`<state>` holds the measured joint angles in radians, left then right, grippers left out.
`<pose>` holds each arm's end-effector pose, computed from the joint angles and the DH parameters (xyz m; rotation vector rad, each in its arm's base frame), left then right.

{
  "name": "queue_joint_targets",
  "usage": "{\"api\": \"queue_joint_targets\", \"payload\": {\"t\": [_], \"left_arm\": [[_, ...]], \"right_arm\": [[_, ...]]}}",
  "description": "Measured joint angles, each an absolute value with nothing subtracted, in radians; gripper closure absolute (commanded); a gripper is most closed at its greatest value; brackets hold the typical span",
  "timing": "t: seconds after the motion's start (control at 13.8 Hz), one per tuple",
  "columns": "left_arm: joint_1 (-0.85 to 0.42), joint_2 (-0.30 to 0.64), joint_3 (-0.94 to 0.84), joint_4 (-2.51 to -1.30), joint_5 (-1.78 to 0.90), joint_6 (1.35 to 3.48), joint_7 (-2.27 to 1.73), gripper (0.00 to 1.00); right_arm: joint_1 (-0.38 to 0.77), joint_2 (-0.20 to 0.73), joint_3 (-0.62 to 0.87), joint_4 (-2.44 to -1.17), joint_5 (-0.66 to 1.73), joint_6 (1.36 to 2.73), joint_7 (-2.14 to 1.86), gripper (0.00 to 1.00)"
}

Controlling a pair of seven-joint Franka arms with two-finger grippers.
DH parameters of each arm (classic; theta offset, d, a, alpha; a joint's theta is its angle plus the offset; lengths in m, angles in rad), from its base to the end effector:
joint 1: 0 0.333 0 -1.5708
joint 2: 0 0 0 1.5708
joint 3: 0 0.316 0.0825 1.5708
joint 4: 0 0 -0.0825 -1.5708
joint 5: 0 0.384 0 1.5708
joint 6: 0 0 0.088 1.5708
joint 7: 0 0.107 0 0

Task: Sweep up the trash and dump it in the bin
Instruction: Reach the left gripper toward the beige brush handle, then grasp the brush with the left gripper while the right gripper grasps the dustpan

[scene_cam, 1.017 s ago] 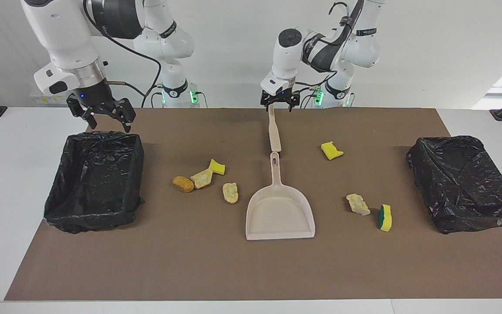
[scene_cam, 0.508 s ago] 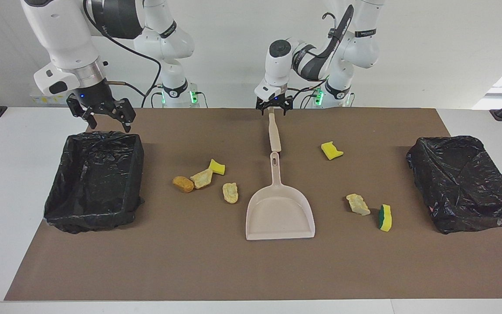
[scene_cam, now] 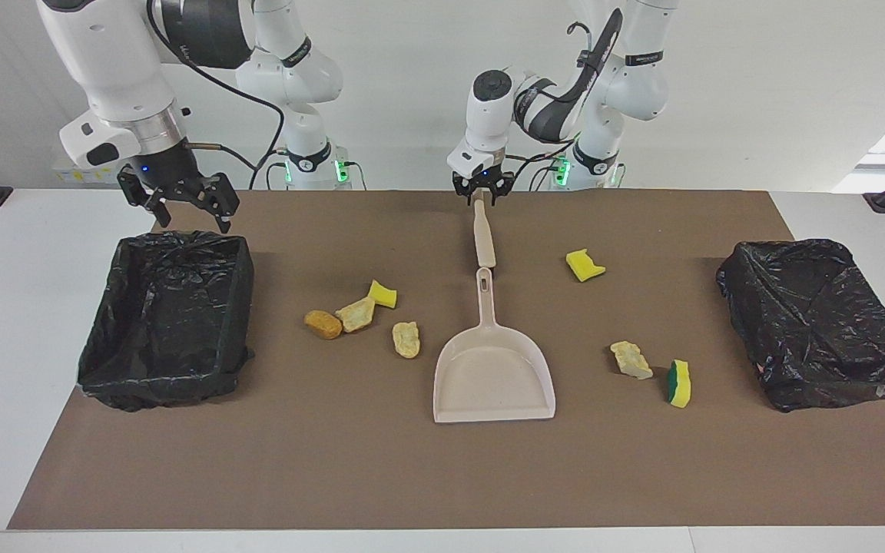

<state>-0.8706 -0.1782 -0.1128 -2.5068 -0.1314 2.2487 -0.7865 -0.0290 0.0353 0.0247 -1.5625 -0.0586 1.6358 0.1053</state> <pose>0.2414 -0.3681 0.3405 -3.1204 0.1683 0.1749 0.5717 -0.0086 0.6146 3.0809 -0.1649 0.0631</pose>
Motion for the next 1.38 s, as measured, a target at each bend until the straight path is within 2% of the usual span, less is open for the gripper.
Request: {"api": "queue_joint_targets", "payload": {"t": [0.15,0.29,0.65,1.02,1.16,1.38], "left_arm": [[-0.871,-0.178,-0.112,-2.506,-0.131,2.247,-0.786,0.79],[-0.869,-0.177,-0.102,-2.496,-0.131,2.228,-0.786,1.0],[-0.784,-0.19,-0.081,-2.421,-0.117,2.002,-0.786,1.0],[-0.679,-0.255,-0.078,-2.417,-0.086,1.808,-0.914,1.0],[-0.644,-0.255,-0.078,-2.42,-0.083,1.807,-1.039,1.0],[-0.605,-0.254,-0.078,-2.426,-0.083,1.807,-1.194,1.0]], "right_arm": [[-0.029,0.035,0.025,-1.563,-0.059,1.636,0.105,0.0],[-0.029,0.035,0.025,-1.563,-0.059,1.636,0.105,0.0],[-0.029,0.035,0.025,-1.563,-0.059,1.636,0.105,0.0],[-0.01,0.039,0.051,-1.569,-0.009,1.637,0.079,0.0],[0.032,0.067,0.078,-1.577,0.008,1.639,0.128,0.0],[0.156,0.159,0.091,-1.578,0.008,1.711,0.22,0.0]]}}
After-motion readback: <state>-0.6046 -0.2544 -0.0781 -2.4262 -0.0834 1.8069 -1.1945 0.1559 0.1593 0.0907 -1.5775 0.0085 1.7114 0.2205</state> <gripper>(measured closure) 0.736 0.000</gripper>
